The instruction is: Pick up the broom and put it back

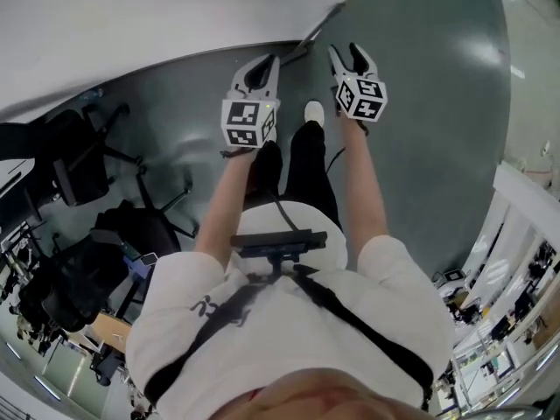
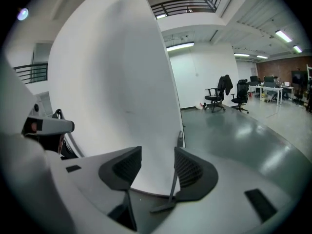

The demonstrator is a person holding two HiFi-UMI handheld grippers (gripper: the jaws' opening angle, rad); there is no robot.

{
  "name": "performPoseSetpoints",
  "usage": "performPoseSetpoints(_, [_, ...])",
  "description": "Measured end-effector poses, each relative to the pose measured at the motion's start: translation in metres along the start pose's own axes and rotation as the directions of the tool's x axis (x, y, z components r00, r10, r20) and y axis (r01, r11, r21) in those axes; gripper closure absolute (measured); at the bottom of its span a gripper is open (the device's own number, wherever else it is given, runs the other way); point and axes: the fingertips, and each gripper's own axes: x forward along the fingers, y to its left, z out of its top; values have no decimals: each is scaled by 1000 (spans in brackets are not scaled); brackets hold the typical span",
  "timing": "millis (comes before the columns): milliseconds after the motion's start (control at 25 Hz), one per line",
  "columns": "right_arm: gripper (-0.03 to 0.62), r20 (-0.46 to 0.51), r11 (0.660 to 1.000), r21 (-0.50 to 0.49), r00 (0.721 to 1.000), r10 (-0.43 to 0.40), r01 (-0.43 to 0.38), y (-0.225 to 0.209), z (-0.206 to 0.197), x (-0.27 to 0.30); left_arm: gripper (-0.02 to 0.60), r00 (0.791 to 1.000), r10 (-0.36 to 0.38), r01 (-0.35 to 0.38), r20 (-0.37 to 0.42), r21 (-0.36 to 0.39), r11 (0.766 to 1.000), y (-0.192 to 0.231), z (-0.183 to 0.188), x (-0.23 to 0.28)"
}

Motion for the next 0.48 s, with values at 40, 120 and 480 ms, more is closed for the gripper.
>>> performPoseSetpoints(40, [381,22,1000,-4,1000,0,0,8,13,-6,569,1000,-5,5,16,-2,1000,0,9,-6])
performPoseSetpoints(120, [385,58,1000,4,998,-1,0,24,34,-19,569,999,-16,17,52,-11,1000,-2,28,-21])
performPoseSetpoints(480, [451,272,999,29,962,33,-43,88,131,-108,569,972,-54,51,229,21,998,-24,120,-93])
